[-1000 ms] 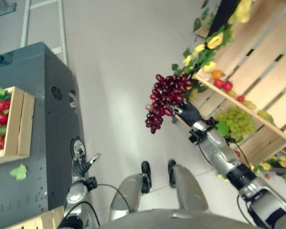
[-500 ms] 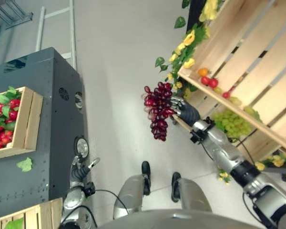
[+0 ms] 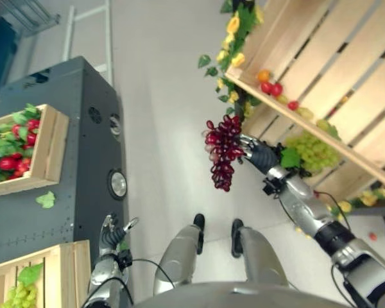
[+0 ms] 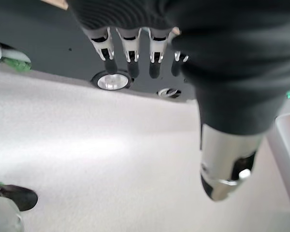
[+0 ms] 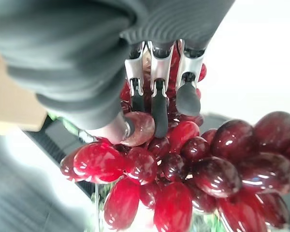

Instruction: Pick up the fruits from the basket on one side to the basket on the other side

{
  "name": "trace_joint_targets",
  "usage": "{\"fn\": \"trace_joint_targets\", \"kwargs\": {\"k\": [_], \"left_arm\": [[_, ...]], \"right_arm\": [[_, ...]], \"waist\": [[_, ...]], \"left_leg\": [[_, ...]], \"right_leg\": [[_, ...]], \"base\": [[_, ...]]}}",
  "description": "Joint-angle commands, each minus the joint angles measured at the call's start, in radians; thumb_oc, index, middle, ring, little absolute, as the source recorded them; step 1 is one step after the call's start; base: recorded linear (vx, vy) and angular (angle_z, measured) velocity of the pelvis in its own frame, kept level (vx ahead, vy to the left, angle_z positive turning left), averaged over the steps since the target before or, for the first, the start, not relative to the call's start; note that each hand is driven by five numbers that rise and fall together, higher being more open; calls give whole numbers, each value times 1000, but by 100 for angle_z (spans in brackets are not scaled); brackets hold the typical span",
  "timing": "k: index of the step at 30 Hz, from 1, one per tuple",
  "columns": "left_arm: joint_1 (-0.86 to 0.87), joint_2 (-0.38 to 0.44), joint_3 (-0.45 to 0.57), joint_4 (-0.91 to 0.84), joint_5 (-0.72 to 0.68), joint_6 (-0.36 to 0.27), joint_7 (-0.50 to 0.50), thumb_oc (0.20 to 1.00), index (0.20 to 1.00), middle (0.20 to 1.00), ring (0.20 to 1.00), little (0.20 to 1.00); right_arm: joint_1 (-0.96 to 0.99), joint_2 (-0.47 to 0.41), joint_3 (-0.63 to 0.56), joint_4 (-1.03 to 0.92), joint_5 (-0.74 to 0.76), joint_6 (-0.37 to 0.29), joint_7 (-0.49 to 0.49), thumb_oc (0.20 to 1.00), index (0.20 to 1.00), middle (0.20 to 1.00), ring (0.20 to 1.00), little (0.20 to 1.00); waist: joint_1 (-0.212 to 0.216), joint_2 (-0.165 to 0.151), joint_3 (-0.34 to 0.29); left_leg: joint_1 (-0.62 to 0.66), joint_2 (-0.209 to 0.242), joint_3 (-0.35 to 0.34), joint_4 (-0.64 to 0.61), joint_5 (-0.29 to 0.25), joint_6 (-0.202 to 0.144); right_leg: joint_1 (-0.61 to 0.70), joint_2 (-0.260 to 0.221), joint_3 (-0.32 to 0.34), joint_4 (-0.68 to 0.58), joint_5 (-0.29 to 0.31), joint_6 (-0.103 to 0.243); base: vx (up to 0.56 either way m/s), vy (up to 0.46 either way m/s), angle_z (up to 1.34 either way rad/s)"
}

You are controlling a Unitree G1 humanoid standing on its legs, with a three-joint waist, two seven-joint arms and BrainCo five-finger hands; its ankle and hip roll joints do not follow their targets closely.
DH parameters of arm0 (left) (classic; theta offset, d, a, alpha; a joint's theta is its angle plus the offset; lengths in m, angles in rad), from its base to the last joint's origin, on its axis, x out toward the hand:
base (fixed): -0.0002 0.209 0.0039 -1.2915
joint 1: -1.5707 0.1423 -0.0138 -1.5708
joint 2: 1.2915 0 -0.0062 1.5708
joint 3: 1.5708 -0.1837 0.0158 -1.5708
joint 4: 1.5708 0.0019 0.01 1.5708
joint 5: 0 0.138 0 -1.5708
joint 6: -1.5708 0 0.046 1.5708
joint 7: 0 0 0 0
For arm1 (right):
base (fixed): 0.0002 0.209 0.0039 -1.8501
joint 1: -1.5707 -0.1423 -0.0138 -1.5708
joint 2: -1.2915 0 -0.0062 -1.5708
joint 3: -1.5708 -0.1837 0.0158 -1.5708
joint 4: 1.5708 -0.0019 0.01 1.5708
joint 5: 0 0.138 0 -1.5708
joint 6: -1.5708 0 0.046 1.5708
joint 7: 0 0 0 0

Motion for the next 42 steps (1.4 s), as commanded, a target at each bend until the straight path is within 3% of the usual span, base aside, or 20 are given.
{"fn": "trace_joint_targets", "kwargs": {"k": [1, 11, 28, 35, 42], "left_arm": [[3, 62, 13, -68, -39, -49, 14, 1000, 1000, 1000, 1000, 1000], [13, 80, 49, -115, -43, -58, 18, 1000, 1000, 1000, 1000, 1000], [33, 105, 114, -87, -7, -40, 30, 1000, 1000, 1000, 1000, 1000], [31, 108, 111, -83, -2, -32, 25, 1000, 1000, 1000, 1000, 1000], [23, 114, 86, -70, 0, -28, 25, 1000, 1000, 1000, 1000, 1000]], "right_arm": [[-48, 40, -45, -62, 29, -103, -15, 228, 228, 228, 228, 228], [8, -6, -202, 36, -11, -117, -64, 216, 216, 216, 216, 216], [56, -31, -472, 185, -23, -164, -168, 200, 200, 200, 200, 200], [-6, -85, -524, 250, -48, -177, -226, 200, 200, 200, 200, 200], [-134, -162, -488, 372, -89, -165, -290, 200, 200, 200, 200, 200]], "waist": [[5, -24, -6], [-15, -8, -1], [-34, -14, -6], [-30, -8, -5], [-19, -8, -1]], "left_leg": [[-27, -24, 23, 87, -57, 52], [-16, -31, 81, 51, -74, 73], [-8, -24, 123, 32, -86, 83], [-5, -29, 122, 6, -74, 85], [-9, -29, 116, 6, -67, 86]], "right_leg": [[66, -53, 40, -91, 39, 170], [18, -56, 107, -93, 55, 186], [6, -46, 149, -129, 79, 201], [6, -48, 147, -149, 95, 206], [9, -47, 141, -155, 100, 207]], "base": [[22, 112, -11], [0, 89, -23], [0, 16, -8], [-2, -3, -5], [0, -10, -1]]}}
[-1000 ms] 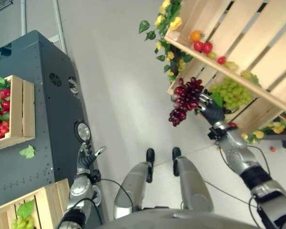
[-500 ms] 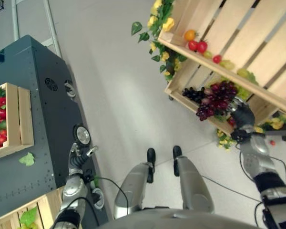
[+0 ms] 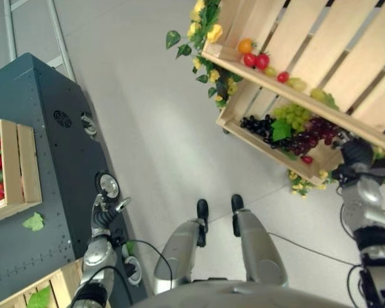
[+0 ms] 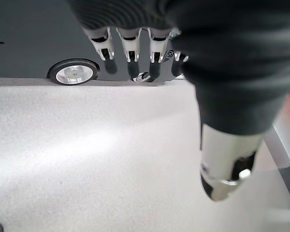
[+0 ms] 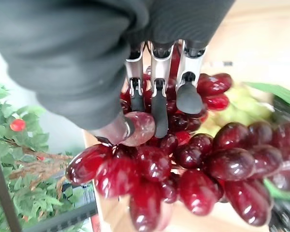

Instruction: Pick up the fruits from the basket on one side to the basket on the other side

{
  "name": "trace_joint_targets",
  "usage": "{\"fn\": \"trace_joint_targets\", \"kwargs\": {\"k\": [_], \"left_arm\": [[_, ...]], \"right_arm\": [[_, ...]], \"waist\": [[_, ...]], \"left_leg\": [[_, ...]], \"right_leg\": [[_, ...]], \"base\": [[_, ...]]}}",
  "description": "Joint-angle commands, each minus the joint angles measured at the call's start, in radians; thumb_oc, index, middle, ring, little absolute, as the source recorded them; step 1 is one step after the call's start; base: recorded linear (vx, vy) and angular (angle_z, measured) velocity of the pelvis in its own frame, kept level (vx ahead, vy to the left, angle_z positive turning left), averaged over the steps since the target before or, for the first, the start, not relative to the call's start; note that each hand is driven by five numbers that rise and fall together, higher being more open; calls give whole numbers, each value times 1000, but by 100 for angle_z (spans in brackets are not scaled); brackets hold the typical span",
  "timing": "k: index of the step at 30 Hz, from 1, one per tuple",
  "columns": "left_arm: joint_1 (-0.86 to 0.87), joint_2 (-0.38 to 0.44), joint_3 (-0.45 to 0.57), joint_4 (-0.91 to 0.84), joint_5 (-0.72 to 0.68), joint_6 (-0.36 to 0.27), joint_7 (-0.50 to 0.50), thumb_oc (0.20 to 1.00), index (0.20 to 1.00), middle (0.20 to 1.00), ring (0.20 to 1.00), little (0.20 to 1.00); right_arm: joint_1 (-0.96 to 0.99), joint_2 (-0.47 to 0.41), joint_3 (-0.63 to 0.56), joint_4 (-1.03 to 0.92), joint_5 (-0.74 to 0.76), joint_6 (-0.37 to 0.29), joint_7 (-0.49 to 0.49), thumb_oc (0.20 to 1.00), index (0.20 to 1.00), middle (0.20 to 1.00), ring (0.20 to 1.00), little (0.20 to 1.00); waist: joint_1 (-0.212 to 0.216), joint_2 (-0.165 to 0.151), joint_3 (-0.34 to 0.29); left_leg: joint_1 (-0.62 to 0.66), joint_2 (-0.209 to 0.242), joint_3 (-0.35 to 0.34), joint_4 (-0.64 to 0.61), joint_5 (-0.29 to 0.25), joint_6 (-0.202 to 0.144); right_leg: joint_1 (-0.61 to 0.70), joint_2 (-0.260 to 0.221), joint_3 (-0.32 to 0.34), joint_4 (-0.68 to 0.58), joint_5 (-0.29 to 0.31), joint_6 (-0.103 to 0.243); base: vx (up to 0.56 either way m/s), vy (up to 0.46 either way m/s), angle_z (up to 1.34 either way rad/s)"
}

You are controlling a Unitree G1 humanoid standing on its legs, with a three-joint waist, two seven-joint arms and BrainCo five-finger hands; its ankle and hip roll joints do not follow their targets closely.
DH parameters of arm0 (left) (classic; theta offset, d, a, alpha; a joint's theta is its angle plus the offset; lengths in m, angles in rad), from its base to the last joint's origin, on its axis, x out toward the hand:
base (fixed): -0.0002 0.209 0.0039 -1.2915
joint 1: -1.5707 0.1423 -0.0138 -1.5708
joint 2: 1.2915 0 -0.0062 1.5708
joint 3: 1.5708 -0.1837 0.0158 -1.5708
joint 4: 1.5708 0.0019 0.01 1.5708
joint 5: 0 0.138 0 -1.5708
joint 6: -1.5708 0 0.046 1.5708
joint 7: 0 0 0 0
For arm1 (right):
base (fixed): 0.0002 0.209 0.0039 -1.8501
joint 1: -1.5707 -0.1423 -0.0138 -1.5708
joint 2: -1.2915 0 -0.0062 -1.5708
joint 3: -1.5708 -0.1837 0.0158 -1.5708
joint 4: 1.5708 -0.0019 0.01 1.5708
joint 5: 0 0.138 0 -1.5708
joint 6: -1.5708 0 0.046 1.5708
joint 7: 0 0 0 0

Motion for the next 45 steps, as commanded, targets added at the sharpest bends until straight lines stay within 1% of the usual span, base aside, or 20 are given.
{"fn": "trace_joint_targets", "kwargs": {"k": [1, 2, 3, 6, 11, 12, 13, 14, 15, 20, 41, 45], "left_arm": [[43, 73, 4, -5, -7, -23, 11, 1000, 1000, 1000, 1000, 1000], [43, 72, 4, -5, -7, -23, 11, 1000, 1000, 1000, 1000, 1000], [42, 77, -8, -2, -7, -22, 8, 1000, 1000, 1000, 1000, 1000], [38, 87, -17, -1, -4, -19, 9, 1000, 1000, 1000, 1000, 1000], [35, 95, -25, 13, -3, -17, 10, 1000, 1000, 1000, 1000, 1000], [36, 97, -28, 11, -3, -16, 10, 1000, 1000, 1000, 1000, 1000], [38, 97, -28, 10, -2, -16, 9, 1000, 1000, 1000, 1000, 1000], [38, 97, -28, 10, -2, -16, 9, 1000, 1000, 1000, 1000, 1000], [44, 97, -30, 1, -3, -18, 9, 1000, 1000, 1000, 1000, 1000], [39, 94, -33, 12, -6, -16, 2, 1000, 1000, 1000, 1000, 1000], [31, 91, -28, 28, 5, -20, 8, 1000, 1000, 1000, 1000, 1000], [31, 79, -19, 28, 5, -23, 10, 1000, 1000, 1000, 1000, 1000]], "right_arm": [[-111, -67, 7, 29, -48, -85, -50, 200, 200, 200, 200, 200], [-111, -67, 7, 30, -47, -85, -50, 200, 200, 200, 200, 200], [-158, -93, 36, 83, -90, -69, -70, 200, 200, 200, 200, 200], [-245, -134, 102, 189, -171, -31, -109, 200, 200, 200, 200, 200], [-345, -164, 166, 289, -240, 2, -140, 200, 200, 200, 200, 200], [-380, -166, 189, 305, -255, 11, -147, 244, 244, 244, 244, 244], [-391, -169, 200, 310, -265, 14, -144, 322, 322, 322, 322, 322], [-392, -169, 200, 311, -265, 14, -144, 893, 893, 893, 893, 893], [-396, -172, 200, 315, -276, 17, -153, 1000, 1000, 1000, 1000, 1000], [-415, -171, 239, 333, -345, 36, -169, 1000, 1000, 1000, 1000, 1000], [-345, -128, 205, 314, -362, 32, -181, 1000, 1000, 1000, 1000, 1000], [-248, -83, 152, 213, -324, 6, -176, 1000, 1000, 1000, 1000, 1000]], "waist": [[15, -19, -49], [15, -18, -48], [22, -19, -48], [30, -20, -48], [35, -19, -45], [37, -19, -41], [37, -18, -40], [37, -18, -40], [37, -19, -39], [37, -23, -33], [32, -38, -47], [25, -46, -53]], "left_leg": [[-34, -24, -20, 74, -59, 18], [-34, -24, -20, 75, -59, 18], [-33, -25, -24, 74, -57, 18], [-35, -27, -26, 73, -54, 16], [-36, -29, -29, 76, -53, 15], [-38, -28, -29, 80, -52, 15], [-39, -28, -29, 82, -52, 15], [-39, -28, -30, 82, -52, 15], [-40, -29, -31, 83, -52, 15], [-43, -28, -29, 86, -50, 15], [-38, -23, -21, 95, -55, 13], [-37, -19, -25, 93, -53, 11]], "right_leg": [[51, -59, -5, -100, 47, 141], [51, -59, -5, -100, 47, 141], [53, -59, -8, -100, 48, 140], [55, -62, -14, -102, 53, 140], [55, -64, -19, -102, 57, 141], [54, -66, -20, -100, 58, 141], [54, -65, -21, -100, 59, 141], [54, -65, -21, -100, 59, 141], [54, -66, -21, -100, 58, 140], [53, -68, -23, -99, 62, 139], [53, -67, -14, -97, 66, 138], [60, -66, -16, -103, 64, 137]], "base": [[6, -13, 3], [7, -23, 3], [0, 0, 0], [-12, -15, 4], [-2, -3, 4], [0, 0, 0], [0, 0, 0], [0, 0, 0], [0, 0, 0], [0, 0, 0], [0, 0, 0], [0, 0, 0]]}}
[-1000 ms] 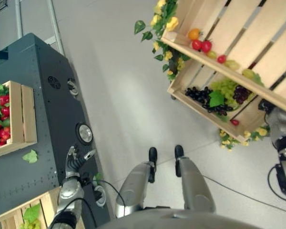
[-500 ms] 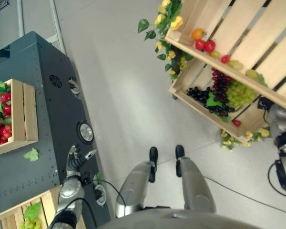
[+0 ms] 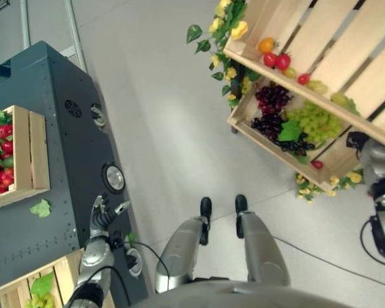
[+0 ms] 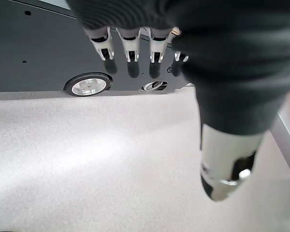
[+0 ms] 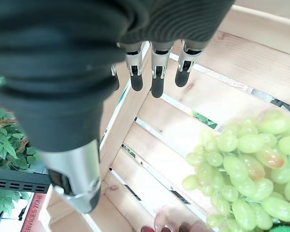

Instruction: Pick up the fruits from the basket on one side to the basket on the other side

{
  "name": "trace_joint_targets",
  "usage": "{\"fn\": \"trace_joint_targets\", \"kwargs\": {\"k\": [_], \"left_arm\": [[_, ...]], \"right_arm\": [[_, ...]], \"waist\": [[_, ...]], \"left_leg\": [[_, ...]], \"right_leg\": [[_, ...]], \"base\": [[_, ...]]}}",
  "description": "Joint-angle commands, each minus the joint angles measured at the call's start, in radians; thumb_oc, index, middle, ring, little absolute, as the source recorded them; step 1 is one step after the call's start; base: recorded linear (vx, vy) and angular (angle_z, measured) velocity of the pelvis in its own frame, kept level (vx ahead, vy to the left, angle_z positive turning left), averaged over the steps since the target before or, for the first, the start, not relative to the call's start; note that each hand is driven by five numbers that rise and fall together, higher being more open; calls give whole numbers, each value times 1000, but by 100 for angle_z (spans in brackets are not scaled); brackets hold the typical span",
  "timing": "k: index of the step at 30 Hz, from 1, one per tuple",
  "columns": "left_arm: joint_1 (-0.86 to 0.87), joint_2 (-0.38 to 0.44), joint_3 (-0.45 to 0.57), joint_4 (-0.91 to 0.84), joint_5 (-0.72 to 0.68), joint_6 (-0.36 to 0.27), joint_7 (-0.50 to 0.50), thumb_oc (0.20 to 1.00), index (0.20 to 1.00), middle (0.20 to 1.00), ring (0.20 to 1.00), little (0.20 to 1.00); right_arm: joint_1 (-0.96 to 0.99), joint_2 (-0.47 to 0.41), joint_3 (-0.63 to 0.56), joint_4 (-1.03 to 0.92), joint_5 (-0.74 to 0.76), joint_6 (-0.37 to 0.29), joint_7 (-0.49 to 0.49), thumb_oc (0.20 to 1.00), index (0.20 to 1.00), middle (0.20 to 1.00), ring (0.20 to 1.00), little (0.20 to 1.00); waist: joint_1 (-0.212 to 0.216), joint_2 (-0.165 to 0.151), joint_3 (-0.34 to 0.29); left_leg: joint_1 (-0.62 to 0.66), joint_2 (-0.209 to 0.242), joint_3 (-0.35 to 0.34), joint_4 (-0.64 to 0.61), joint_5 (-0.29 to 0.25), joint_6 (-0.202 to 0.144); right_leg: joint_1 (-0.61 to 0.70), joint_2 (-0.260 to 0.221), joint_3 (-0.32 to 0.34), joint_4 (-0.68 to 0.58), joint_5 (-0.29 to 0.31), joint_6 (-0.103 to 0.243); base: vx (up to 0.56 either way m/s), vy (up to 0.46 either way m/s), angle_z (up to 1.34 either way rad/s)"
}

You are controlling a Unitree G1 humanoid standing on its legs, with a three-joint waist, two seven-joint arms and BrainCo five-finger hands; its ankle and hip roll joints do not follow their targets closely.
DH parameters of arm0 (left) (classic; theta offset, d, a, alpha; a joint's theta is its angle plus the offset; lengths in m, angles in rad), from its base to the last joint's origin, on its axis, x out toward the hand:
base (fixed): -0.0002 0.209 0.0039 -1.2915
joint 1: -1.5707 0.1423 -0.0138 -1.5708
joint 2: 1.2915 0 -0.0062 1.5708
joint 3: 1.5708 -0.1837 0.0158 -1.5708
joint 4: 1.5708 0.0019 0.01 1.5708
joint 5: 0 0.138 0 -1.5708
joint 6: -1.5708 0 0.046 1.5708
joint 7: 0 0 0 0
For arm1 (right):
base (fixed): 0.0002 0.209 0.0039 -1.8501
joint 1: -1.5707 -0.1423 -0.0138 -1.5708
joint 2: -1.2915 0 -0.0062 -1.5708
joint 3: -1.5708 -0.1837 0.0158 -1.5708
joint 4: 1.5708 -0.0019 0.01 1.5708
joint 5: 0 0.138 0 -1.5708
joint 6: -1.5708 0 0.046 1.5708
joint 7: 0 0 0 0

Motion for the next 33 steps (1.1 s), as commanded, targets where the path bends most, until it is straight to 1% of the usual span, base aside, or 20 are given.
{"fn": "trace_joint_targets", "kwargs": {"k": [1, 2, 4, 6, 7, 8, 9, 12, 15, 20, 23, 25, 26, 29, 33], "left_arm": [[40, 50, 11, -2, 4, -28, 15, 1000, 1000, 1000, 1000, 1000], [42, 42, 18, 0, 3, -31, 16, 1000, 1000, 1000, 1000, 1000], [43, 39, 25, 2, 3, -33, 15, 1000, 1000, 1000, 1000, 1000], [43, 37, 29, 1, 2, -35, 15, 1000, 1000, 1000, 1000, 1000], [42, 33, 37, 1, 1, -37, 19, 1000, 1000, 1000, 1000, 1000], [42, 33, 37, 1, 1, -37, 19, 1000, 1000, 1000, 1000, 1000], [42, 31, 47, 1, 6, -37, 19, 1000, 1000, 1000, 1000, 1000], [43, 28, 50, -1, 7, -37, 21, 1000, 1000, 1000, 1000, 1000], [42, 22, 65, 1, 10, -41, 26, 1000, 1000, 1000, 1000, 1000], [45, 15, 80, 8, 5, -41, 23, 1000, 1000, 1000, 1000, 1000], [45, 13, 83, 15, 5, -44, 25, 1000, 1000, 1000, 1000, 1000], [49, 9, 90, 12, 0, -47, 24, 1000, 1000, 1000, 1000, 1000], [49, 9, 90, 12, 0, -47, 24, 1000, 1000, 1000, 1000, 1000], [55, -1, 95, 26, -12, -47, 15, 1000, 1000, 1000, 1000, 1000], [60, -5, 94, 36, -19, -49, 10, 1000, 1000, 1000, 1000, 1000]], "right_arm": [[49, 30, -30, -91, 24, -60, -14, 1000, 1000, 1000, 1000, 1000], [106, 54, -59, -147, 36, -77, -12, 1000, 1000, 1000, 1000, 1000], [175, 79, -98, -209, 31, -88, -17, 1000, 1000, 1000, 1000, 1000], [203, 93, -114, -228, 36, -95, -15, 1000, 1000, 1000, 1000, 1000], [252, 120, -144, -267, 48, -109, -15, 1000, 1000, 1000, 1000, 1000], [253, 120, -145, -267, 48, -109, -15, 1000, 1000, 1000, 1000, 1000], [305, 143, -163, -313, 48, -120, -5, 1000, 1000, 1000, 1000, 1000], [346, 169, -188, -345, 62, -134, 1, 1000, 1000, 1000, 1000, 1000], [413, 214, -207, -400, 90, -156, 26, 1000, 1000, 1000, 1000, 1000], [501, 263, -196, -499, 123, -173, 94, 1000, 1000, 1000, 1000, 1000], [531, 283, -194, -532, 145, -178, 113, 1000, 1000, 1000, 1000, 1000], [576, 316, -160, -598, 164, -180, 161, 1000, 1000, 1000, 1000, 1000], [576, 316, -160, -598, 164, -180, 161, 1000, 1000, 1000, 1000, 1000], [636, 327, -93, -657, 163, -162, 220, 1000, 1000, 1000, 1000, 1000], [661, 334, -61, -676, 159, -153, 242, 1000, 1000, 1000, 1000, 1000]], "waist": [[-19, -47, -67], [-24, -51, -70], [-26, -57, -76], [-28, -60, -78], [-31, -64, -80], [-31, -65, -81], [-35, -67, -84], [-38, -69, -88], [-44, -74, -96], [-51, -83, -103], [-54, -86, -106], [-57, -93, -108], [-57, -93, -108], [-60, -106, -115], [-59, -113, -117]], "left_leg": [[-50, -13, -9, 94, -61, -1], [-47, -13, -12, 91, -61, -1], [-46, -12, -14, 89, -61, -1], [-44, -11, -15, 87, -61, -1], [-41, -11, -16, 84, -61, -1], [-41, -11, -15, 84, -61, -1], [-39, -11, -17, 81, -61, -2], [-37, -12, -20, 81, -61, -3], [-30, -11, -19, 78, -61, -4], [-19, -11, -17, 69, -58, -5], [-15, -11, -18, 66, -56, -6], [-6, -10, -20, 62, -54, -7], [-6, -10, -20, 62, -54, -7], [4, -9, -20, 57, -52, -5], [9, -9, -23, 50, -49, -2]], "right_leg": [[25, -58, -1, -67, 38, 130], [29, -57, -3, -69, 38, 130], [32, -57, -4, -71, 37, 131], [34, -57, -5, -73, 37, 131], [37, -57, -6, -76, 37, 130], [37, -57, -6, -76, 37, 130], [41, -58, -8, -81, 38, 131], [45, -59, -9, -82, 37, 131], [51, -59, -10, -84, 36, 131], [62, -58, -8, -94, 38, 132], [68, -58, -9, -96, 39, 131], [77, -57, -11, -100, 41, 131], [77, -57, -11, -100, 41, 131], [88, -54, -9, -109, 45, 133], [97, -56, -13, -115, 47, 134]], "base": [[0, 0, 0], [0, 0, 0], [0, 0, 0], [0, 0, 0], [0, 0, 0], [0, 0, 0], [0, 0, 0], [0, 0, 0], [0, 0, 0], [0, 0, 0], [0, 0, 0], [0, 0, 0], [0, 0, 0], [10, 3, 0], [0, 0, 0]]}}
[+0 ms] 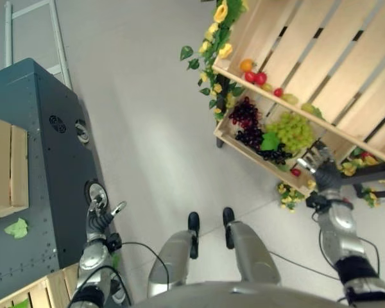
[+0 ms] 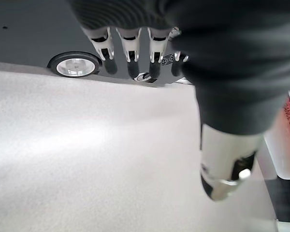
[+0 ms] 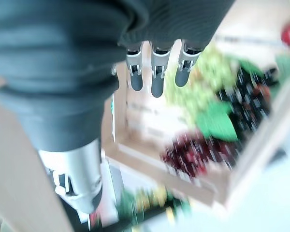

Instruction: Pick up the fruits from the basket on one side to the basket on the other side

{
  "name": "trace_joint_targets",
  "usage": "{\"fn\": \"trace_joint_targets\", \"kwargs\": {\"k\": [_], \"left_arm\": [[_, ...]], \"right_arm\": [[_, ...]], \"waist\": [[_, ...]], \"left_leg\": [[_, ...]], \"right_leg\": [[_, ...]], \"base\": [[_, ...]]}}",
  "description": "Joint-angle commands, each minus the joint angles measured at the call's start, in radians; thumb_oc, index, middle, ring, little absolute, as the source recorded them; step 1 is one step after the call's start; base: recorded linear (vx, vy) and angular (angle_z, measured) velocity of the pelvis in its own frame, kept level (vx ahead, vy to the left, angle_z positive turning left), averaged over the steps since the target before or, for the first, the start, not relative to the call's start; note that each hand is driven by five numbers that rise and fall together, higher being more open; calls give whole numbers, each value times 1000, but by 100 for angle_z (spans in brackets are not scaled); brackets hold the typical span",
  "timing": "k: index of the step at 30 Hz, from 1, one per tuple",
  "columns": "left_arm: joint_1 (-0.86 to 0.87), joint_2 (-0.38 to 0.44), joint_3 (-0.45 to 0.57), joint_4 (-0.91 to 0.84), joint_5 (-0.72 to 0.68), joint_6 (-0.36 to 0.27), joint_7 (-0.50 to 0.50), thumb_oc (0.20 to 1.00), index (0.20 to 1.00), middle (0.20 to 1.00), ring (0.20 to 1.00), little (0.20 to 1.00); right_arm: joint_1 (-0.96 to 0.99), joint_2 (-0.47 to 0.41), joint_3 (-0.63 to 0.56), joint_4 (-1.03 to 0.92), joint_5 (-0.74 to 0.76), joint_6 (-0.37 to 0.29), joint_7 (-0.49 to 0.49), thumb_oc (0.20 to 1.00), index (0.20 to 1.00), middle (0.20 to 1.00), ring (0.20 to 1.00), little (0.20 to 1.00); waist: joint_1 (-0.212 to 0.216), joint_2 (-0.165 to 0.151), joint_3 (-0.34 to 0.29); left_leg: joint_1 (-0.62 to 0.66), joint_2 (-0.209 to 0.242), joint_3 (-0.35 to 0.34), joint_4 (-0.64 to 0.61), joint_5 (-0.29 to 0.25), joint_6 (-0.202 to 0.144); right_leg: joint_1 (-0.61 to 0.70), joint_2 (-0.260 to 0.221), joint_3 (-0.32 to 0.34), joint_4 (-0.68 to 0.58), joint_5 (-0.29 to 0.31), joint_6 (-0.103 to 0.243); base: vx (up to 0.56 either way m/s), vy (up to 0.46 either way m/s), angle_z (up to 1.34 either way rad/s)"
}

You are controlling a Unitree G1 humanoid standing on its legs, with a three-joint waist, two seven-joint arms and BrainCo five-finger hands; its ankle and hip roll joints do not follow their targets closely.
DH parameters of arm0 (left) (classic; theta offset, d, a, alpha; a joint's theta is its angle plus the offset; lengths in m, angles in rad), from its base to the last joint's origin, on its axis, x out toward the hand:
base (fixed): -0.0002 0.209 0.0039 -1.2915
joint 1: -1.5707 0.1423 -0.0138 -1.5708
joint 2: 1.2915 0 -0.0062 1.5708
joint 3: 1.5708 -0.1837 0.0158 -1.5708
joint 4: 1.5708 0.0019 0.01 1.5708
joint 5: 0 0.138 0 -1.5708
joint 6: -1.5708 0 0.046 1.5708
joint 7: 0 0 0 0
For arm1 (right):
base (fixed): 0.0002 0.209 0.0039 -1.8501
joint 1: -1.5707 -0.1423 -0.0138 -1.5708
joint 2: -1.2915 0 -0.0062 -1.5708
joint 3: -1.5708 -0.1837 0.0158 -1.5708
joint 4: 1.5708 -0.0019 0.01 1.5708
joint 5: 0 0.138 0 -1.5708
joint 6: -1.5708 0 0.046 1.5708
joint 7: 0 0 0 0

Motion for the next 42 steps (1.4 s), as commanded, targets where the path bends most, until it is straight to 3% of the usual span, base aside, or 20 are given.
{"fn": "trace_joint_targets", "kwargs": {"k": [1, 17, 19, 21, 23, 24, 25, 26, 27, 28, 29, 30, 32, 39, 42], "left_arm": [[44, 38, 30, -7, -21, -47, 6, 1000, 1000, 1000, 1000, 1000], [69, 41, 23, 44, 26, -38, 15, 1000, 1000, 1000, 1000, 1000], [77, 42, 14, 47, 32, -34, 9, 1000, 1000, 1000, 1000, 1000], [92, 48, -18, 29, 55, -16, -17, 1000, 1000, 1000, 1000, 1000], [92, 47, -18, 29, 55, -16, -17, 1000, 1000, 1000, 1000, 1000], [89, 51, -26, 36, 64, -9, -24, 1000, 1000, 1000, 1000, 1000], [79, 52, -34, 63, 75, -7, -31, 1000, 1000, 1000, 1000, 1000], [79, 52, -34, 63, 75, -7, -31, 1000, 1000, 1000, 1000, 1000], [64, 54, -40, 90, 85, -12, -30, 1000, 1000, 1000, 1000, 1000], [65, 54, -40, 92, 93, -15, -31, 1000, 1000, 1000, 1000, 1000], [65, 54, -40, 92, 94, -15, -31, 1000, 1000, 1000, 1000, 1000], [65, 47, -38, 109, 93, -23, -28, 1000, 1000, 1000, 1000, 1000], [68, 44, -37, 110, 93, -28, -20, 1000, 1000, 1000, 1000, 1000], [90, 20, -55, 111, 66, -21, -44, 1000, 1000, 1000, 1000, 1000], [74, 26, -79, 120, 75, -15, -51, 1000, 1000, 1000, 1000, 1000]], "right_arm": [[12, 3, 11, -80, 19, -49, 33, 1000, 1000, 1000, 1000, 1000], [35, -25, 209, -160, -25, 0, 123, 1000, 1000, 1000, 1000, 1000], [22, -35, 235, -186, -25, 3, 138, 1000, 1000, 1000, 1000, 1000], [1, -51, 262, -224, -58, 7, 140, 1000, 1000, 1000, 1000, 1000], [1, -51, 262, -224, -59, 7, 139, 1000, 1000, 1000, 1000, 1000], [2, -60, 262, -236, -69, 5, 138, 1000, 1000, 1000, 1000, 1000], [0, -82, 256, -255, -100, 2, 134, 1000, 1000, 1000, 1000, 1000], [1, -82, 256, -255, -100, 2, 134, 1000, 1000, 1000, 1000, 1000], [4, -102, 247, -279, -97, 0, 141, 1000, 1000, 1000, 1000, 1000], [5, -112, 247, -287, -98, 1, 147, 1000, 1000, 1000, 1000, 1000], [5, -113, 247, -288, -98, 1, 147, 1000, 1000, 1000, 1000, 1000], [16, -109, 231, -282, -94, 0, 152, 1000, 1000, 1000, 1000, 1000], [7, -108, 234, -279, -101, -1, 138, 1000, 1000, 1000, 1000, 1000], [36, -109, 200, -268, -86, -8, 139, 1000, 1000, 1000, 1000, 1000], [52, -103, 168, -262, -77, -14, 131, 1000, 1000, 1000, 1000, 1000]], "waist": [[-5, -29, -34], [20, -64, -62], [30, -63, -63], [33, -44, -53], [33, -43, -55], [27, -33, -55], [5, -32, -75], [1, -31, -73], [-19, -36, -99], [-24, -41, -107], [-25, -40, -107], [-6, -53, -129], [-1, -54, -139], [26, -68, -174], [32, -72, -176]], "left_leg": [[-34, -17, -27, 57, -49, -2], [33, -38, -13, 29, -65, 28], [51, -39, -22, 36, -74, 37], [116, -57, -77, 16, -82, 61], [114, -55, -77, 12, -78, 60], [123, -57, -109, 7, -74, 64], [138, -86, -172, -6, -77, 65], [141, -86, -176, -7, -78, 65], [145, -119, -244, -25, -70, 60], [147, -132, -260, -27, -69, 60], [148, -132, -261, -27, -69, 60], [122, -147, -296, -19, -60, 47], [121, -138, -305, -32, -56, 41], [124, -103, -385, -22, -45, -8], [127, -88, -452, -27, -25, -29]], "right_leg": [[54, -59, -12, -102, 51, 132], [95, -76, -3, -98, 72, 161], [93, -74, -1, -49, 61, 168], [52, -66, 12, 154, 113, 213], [50, -64, 12, 149, 117, 213], [34, -35, 42, 194, 112, 213], [39, -6, 126, 114, 84, 190], [43, -7, 123, 112, 82, 190], [44, 40, 257, -16, 58, 170], [55, 55, 281, -54, 61, 163], [56, 55, 280, -56, 62, 163], [99, 41, 262, -103, 51, 140], [107, 55, 263, -112, 56, 140], [219, 48, 172, -229, 57, 106], [243, 43, 93, -221, 32, 89]], "base": [[0, 0, 0], [35, 55, -3], [57, 70, -5], [82, 91, -2], [20, 16, 18], [40, -50, 35], [44, -50, 48], [114, -95, 63], [101, -57, 118], [98, -57, 118], [-2, -128, 134], [-33, -195, 87], [17, -210, 120], [45, -194, 43], [-24, -166, 62]]}}
